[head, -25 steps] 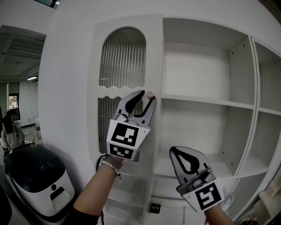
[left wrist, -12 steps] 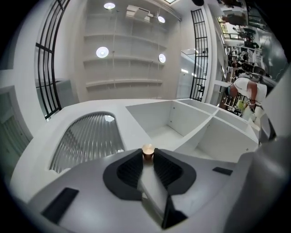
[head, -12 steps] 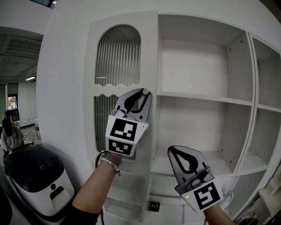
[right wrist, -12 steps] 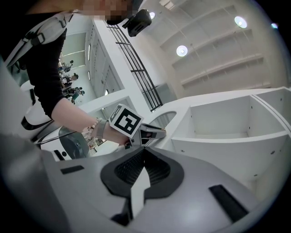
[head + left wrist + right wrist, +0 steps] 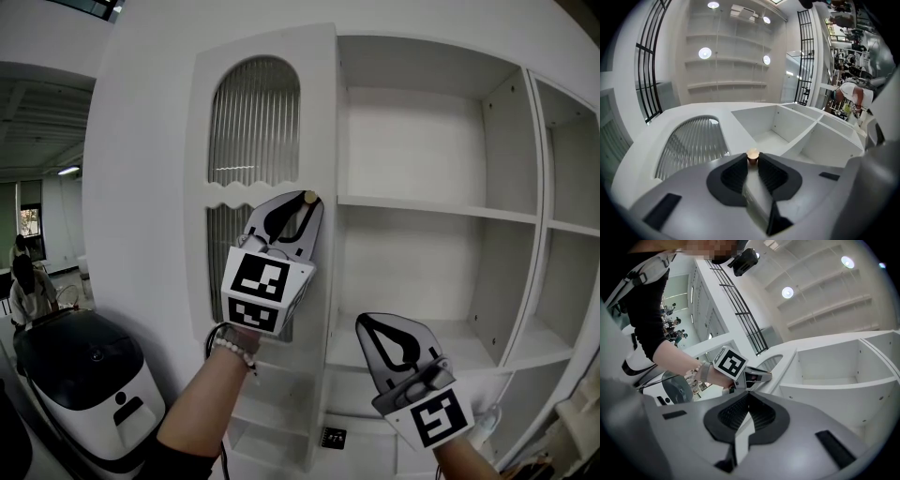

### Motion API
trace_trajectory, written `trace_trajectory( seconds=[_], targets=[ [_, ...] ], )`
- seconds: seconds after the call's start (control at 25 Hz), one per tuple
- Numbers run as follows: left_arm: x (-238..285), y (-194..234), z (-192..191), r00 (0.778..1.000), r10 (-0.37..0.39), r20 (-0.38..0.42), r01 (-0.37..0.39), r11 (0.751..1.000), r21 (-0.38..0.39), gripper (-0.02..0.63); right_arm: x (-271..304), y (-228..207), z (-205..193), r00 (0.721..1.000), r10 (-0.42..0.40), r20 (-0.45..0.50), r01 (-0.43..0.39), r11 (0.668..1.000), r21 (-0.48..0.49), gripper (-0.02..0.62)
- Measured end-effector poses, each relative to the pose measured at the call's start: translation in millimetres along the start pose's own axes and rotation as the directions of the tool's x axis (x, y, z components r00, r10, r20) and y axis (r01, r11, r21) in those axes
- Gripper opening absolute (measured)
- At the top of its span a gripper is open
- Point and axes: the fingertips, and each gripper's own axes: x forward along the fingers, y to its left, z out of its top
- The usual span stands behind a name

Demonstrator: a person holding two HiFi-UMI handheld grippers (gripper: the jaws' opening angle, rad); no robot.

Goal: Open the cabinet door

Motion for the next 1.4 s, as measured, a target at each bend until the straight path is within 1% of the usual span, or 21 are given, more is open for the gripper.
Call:
trace_trajectory(
  seconds=[0.28, 0.68, 1.08, 1.4],
  targets=[
    [-16, 2, 15, 1.0, -0.006, 0.021, 0.006, 1.0, -0.013, 0.071, 0, 10, 14, 1.0, 0.015, 0.022, -0.015, 1.0, 0.007, 0.0],
    [-36, 7, 31, 1.0, -0.009, 0.011, 0.009, 1.0, -0.027, 0.071, -1, 21, 32, 0.998, 0.033, 0.057, -0.035, 0.999, 0.024, 0.0],
    [-58, 16, 49, 0.999, 0.006, 0.039, -0.004, 0.998, -0.057, 0.072, -2, 29, 49, 0.992, 0.051, 0.113, -0.057, 0.997, 0.049, 0.0],
    [-77, 24, 64, 0.999, 0.009, 0.052, -0.007, 1.0, -0.03, 0.077, 1, 37, 51, 0.989, 0.068, 0.128, -0.076, 0.995, 0.061, 0.0]
  ],
)
